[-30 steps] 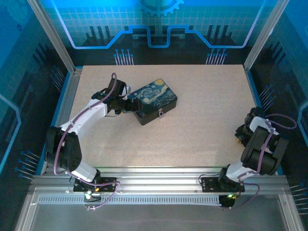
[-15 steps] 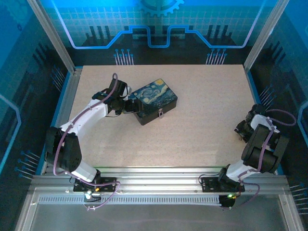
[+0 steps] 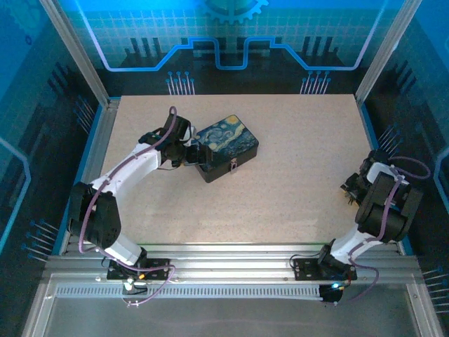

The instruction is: Unlock a padlock with a key

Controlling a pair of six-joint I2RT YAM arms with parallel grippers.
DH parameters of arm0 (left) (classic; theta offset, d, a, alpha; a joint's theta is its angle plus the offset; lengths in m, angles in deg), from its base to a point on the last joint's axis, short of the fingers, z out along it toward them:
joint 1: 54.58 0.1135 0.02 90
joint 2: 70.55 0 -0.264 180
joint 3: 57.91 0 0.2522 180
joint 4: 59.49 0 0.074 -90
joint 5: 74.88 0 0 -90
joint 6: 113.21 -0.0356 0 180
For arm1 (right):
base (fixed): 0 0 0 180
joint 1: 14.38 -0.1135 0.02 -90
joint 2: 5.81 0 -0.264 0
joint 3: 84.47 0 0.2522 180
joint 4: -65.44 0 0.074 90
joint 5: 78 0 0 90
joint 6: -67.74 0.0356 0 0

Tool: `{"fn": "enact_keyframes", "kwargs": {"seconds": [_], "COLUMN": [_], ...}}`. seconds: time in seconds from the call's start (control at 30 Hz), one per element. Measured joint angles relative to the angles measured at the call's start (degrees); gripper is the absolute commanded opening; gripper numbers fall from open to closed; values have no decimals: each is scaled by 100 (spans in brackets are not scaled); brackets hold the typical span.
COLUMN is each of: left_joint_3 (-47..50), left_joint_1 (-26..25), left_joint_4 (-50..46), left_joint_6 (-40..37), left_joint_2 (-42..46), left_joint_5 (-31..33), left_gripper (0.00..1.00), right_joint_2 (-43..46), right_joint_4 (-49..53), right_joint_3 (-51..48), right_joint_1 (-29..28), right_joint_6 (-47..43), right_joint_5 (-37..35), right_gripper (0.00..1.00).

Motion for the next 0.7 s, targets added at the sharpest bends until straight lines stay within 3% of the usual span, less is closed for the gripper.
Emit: {"fn": "enact_keyframes", "kwargs": {"seconds": [0.3, 0.43, 0.7], "left_joint_3": [-22, -22, -20], "left_joint_1": [0, -15, -33], "left_joint_4": [2, 2, 7], "left_joint_6": [0, 0, 63], "left_joint_2": [-22, -26, -24], "left_joint_5": [20, 24, 35], "left_gripper": [86, 85, 85], "right_joint_2": [-35, -76, -61], "right_joint_4": [44, 87, 0], "right_joint_3": [13, 68, 98], "right_joint_1": [44, -26, -901], "right_joint_6": [-140, -227, -415], "right_joint_5": [-48, -94, 234], "right_gripper": [24, 20, 13]}}
